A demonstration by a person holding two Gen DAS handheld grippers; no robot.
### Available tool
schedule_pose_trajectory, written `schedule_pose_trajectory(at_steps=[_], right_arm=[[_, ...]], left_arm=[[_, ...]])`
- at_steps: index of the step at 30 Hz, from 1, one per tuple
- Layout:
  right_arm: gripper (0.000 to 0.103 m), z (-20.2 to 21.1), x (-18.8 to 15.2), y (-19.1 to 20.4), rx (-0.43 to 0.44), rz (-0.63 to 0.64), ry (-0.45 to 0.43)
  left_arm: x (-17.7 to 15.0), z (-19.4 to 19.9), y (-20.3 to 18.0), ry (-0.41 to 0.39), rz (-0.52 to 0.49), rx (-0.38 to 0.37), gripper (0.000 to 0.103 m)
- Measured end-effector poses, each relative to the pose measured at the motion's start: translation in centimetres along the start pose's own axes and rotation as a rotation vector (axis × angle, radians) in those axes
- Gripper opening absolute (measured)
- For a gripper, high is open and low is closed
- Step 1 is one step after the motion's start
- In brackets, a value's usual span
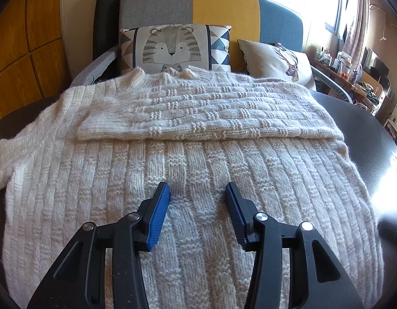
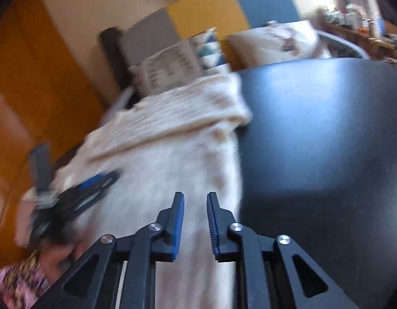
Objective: Fold clothes
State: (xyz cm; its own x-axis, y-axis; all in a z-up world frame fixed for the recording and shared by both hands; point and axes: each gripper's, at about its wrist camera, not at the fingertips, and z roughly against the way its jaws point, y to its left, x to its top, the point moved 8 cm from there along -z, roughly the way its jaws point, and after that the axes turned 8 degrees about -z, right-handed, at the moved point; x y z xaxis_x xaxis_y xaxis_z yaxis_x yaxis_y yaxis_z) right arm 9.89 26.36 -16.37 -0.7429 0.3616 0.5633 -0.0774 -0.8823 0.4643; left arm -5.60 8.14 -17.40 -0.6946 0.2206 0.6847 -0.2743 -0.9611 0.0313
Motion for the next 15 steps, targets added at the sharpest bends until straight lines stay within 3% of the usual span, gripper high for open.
schedule_pose_trajectory(at_steps=[4,9,15], right_arm=[[0.017,-0.2,-3.3,-0.1,-0.052,0.069,0.019],[0.003,0.1,-4.0,-1.8,-0.148,0.095,-0.039],[0.002,0.1,-4.8,-1.7,-0.202,0.238,-0.132]], left_arm=[[0.0,0.1,-0.1,-0.001,0.008,-0.009,0.049],[-0.1,0.1,-0.1,-0.003,0.012,-0.015,0.049],[0.0,0.0,0.0,-0.002,0.011,-0.013,0.049]])
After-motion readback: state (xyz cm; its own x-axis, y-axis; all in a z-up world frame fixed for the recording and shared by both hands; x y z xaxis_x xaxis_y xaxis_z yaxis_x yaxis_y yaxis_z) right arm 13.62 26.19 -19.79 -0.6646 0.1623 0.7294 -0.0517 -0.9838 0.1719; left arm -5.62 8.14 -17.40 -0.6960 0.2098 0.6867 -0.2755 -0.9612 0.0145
